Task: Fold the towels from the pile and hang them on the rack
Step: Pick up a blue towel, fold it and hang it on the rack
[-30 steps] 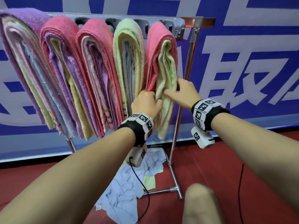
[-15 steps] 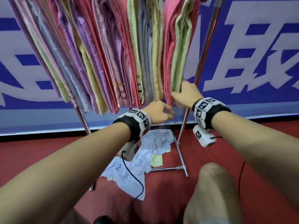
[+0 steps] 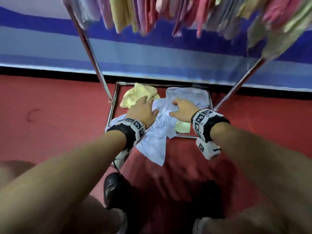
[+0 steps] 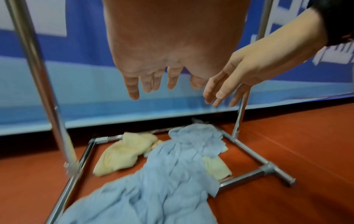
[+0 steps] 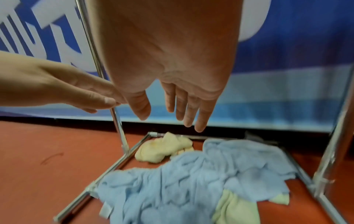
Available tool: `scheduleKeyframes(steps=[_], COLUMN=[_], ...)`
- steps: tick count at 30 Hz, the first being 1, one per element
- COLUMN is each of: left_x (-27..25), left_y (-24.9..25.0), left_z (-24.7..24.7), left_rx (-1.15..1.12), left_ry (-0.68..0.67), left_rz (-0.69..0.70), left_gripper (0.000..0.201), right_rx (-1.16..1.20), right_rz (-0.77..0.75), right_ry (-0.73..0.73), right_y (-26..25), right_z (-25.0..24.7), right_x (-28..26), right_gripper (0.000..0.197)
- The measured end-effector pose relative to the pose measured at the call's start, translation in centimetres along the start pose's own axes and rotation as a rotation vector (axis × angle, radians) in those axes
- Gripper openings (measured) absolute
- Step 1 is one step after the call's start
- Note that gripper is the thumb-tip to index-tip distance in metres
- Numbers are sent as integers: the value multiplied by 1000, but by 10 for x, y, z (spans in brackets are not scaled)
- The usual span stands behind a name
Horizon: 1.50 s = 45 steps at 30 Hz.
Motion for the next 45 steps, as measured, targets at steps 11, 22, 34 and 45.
scheduleKeyframes(steps=[11, 22, 34, 45], left_x=[49, 57, 20, -82], left_y=[-97, -53, 72, 123], left_z=[116, 130, -64, -143], left_rx=[-78, -32, -127, -1041], left_ry=[-247, -341, -169, -77], left_rz=[-237, -149, 168, 199], left_gripper=[64, 67, 28, 23], right_rx=[-185, 211, 963, 806], right_rz=[124, 67, -279, -291], right_ry=[-394, 46, 425, 142], right_y=[53, 63, -15, -27], right_z=[196, 154, -85, -108], right_x=[103, 89, -29, -166], right_gripper=[48, 7, 21, 22])
Point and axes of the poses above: each hand's wrist, its own x-axis towards the middle knuckle, its own z-axis out of the palm, y = z × x, the point moved 6 cm from there along x, towards the middle knuckle, and after that the axes turned 3 degrees about -y, right-handed, at the moved point
